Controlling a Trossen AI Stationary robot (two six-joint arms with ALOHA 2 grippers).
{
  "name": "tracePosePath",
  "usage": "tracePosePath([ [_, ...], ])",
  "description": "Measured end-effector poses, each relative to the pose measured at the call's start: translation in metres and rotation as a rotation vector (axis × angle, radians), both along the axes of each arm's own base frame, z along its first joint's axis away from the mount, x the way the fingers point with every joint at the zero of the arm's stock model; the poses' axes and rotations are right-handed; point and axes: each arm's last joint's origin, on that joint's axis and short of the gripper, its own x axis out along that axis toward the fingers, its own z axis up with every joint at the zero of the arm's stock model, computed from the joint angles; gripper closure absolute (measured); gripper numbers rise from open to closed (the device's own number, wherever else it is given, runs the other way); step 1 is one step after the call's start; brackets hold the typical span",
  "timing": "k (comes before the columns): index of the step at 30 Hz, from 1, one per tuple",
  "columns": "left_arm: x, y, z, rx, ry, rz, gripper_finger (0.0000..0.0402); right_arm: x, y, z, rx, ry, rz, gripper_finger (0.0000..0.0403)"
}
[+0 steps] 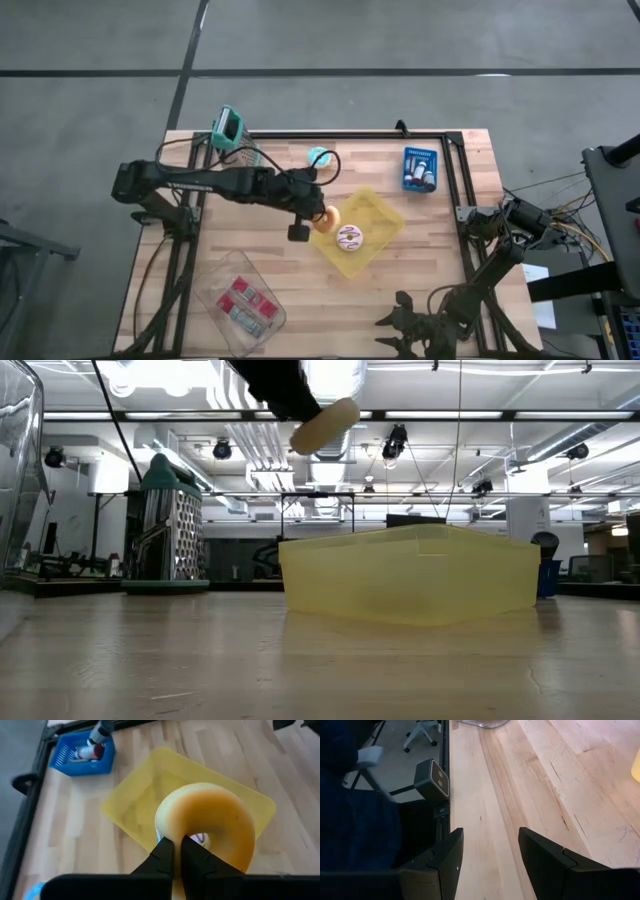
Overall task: Pick & Place Food Item
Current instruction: Put the white donut into the yellow bin
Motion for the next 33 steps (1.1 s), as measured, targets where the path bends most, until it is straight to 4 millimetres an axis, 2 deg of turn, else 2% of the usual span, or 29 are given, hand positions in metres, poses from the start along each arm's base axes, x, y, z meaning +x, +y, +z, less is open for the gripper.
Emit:
tracePosePath([
  [5, 0.0, 0.0, -0.015, -0.077, -0.005, 0.067, 0.0383, 0.0, 0.0, 0.0, 0.0, 0.0, 0.0, 0.0216],
  [8, -0.001, -0.005, -0.027, -0.133, -0.012, 0.019, 0.0383, 0.0, 0.0, 0.0, 0.0, 0.0, 0.0, 0.0216],
  [14, 0.01, -0.009, -0.036, -0.16, -0.04, -0.06, 0.0383, 0.0, 0.0, 0.0, 0.0, 0.0, 0.0, 0.0216],
  [21, 0.038, 0.0, -0.043, -0.125, 0.082, -0.069, 0.0383, 0.0, 0.0, 0.0, 0.0, 0.0, 0.0, 0.0216],
  [27, 0.07, 0.013, -0.051, -0.136, 0.193, -0.029, 0.0383, 0.0, 0.0, 0.0, 0.0, 0.0, 0.0, 0.0216],
  [33, 0.092, 0.021, -0.073, -0.159, 0.359, 0.015, 0.0383, 0.0, 0.0, 0.0, 0.0, 0.0, 0.0, 0.0216],
])
